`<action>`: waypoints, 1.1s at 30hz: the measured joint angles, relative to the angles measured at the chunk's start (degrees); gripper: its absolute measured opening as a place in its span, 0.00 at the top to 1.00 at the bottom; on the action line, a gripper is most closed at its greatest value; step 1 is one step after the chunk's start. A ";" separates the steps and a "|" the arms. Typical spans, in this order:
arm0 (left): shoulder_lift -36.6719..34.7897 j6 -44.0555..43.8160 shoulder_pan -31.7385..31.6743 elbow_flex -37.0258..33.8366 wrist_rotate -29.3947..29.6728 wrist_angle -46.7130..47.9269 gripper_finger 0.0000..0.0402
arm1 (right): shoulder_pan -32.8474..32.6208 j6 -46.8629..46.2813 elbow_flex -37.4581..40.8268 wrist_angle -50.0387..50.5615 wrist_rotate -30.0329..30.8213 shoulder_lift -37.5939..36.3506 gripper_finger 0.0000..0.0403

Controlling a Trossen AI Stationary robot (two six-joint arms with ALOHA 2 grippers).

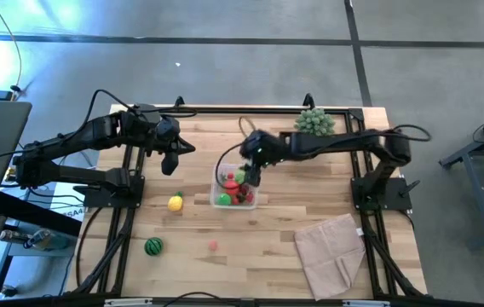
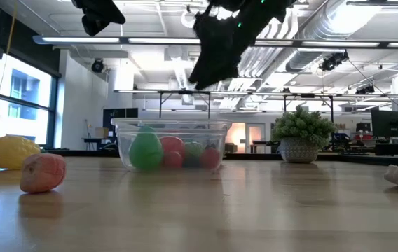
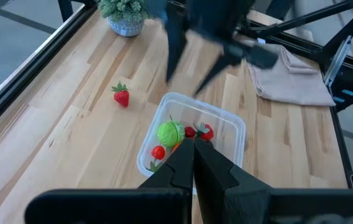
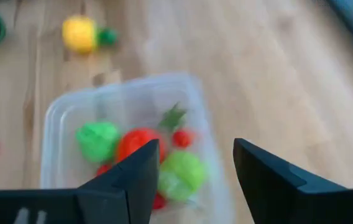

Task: Pick and placing Produce into tupperware
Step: Put the red strawberry into the transparent bin

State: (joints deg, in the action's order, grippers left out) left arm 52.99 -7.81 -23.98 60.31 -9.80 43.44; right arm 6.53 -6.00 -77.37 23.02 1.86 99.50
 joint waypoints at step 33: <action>0.02 0.00 0.01 0.00 0.00 0.00 1.00 | 15.43 -38.49 11.44 -5.90 -9.00 6.90 0.35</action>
State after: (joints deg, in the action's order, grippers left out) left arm 53.01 -7.81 -23.97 60.31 -9.80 43.44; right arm 21.96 -44.49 -65.93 17.12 -7.14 106.41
